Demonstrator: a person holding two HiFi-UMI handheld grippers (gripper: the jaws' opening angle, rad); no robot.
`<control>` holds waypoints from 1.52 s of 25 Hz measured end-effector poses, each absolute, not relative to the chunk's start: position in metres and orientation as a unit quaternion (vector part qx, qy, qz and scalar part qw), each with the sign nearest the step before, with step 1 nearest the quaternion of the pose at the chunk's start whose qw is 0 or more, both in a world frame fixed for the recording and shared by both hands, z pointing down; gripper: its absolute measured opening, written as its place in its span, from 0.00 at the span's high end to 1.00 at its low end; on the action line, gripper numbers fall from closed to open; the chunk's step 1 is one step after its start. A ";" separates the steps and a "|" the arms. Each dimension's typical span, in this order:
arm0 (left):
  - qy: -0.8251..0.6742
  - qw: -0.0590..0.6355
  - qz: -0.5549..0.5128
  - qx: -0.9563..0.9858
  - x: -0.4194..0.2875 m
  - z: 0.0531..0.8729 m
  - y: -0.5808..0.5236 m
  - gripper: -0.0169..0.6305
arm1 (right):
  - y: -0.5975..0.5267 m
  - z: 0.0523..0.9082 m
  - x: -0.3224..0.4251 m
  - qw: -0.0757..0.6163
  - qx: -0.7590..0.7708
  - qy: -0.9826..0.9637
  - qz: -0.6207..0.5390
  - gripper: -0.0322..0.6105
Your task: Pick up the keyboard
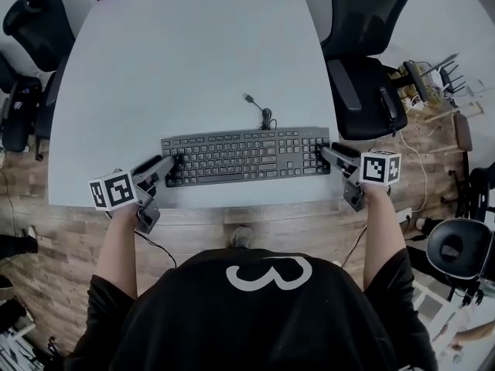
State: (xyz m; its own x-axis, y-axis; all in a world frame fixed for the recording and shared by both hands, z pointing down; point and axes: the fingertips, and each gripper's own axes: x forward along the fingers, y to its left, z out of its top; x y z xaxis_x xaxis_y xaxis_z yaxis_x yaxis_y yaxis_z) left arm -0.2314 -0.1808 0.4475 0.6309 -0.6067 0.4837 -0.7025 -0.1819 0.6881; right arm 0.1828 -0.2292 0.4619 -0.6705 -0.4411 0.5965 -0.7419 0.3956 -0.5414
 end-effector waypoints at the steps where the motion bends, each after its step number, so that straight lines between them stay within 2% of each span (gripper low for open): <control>1: -0.429 0.474 0.058 0.766 -0.233 0.449 -0.180 0.61 | -0.228 0.464 0.182 0.181 0.360 -0.813 0.421 0.57; 16: -0.425 0.499 0.089 0.750 -0.220 0.474 -0.183 0.61 | -0.218 0.479 0.164 0.206 0.359 -0.804 0.427 0.57; 20: -0.424 0.501 0.100 0.748 -0.220 0.476 -0.184 0.62 | -0.223 0.480 0.166 0.203 0.362 -0.793 0.446 0.62; 23: -0.434 0.504 0.111 0.738 -0.224 0.480 -0.185 0.71 | -0.225 0.481 0.166 0.201 0.359 -0.788 0.459 0.63; 38: -0.439 0.529 0.103 0.719 -0.225 0.483 -0.187 0.72 | -0.226 0.482 0.165 0.194 0.355 -0.778 0.481 0.68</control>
State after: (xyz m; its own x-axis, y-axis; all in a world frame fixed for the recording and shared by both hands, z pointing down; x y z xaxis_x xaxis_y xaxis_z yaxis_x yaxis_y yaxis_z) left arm -0.2253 -0.1865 0.4834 0.5928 -0.5224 0.6129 -0.7405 -0.0544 0.6698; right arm 0.1654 -0.2260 0.4818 -0.6734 -0.3650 0.6429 -0.7382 0.2851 -0.6113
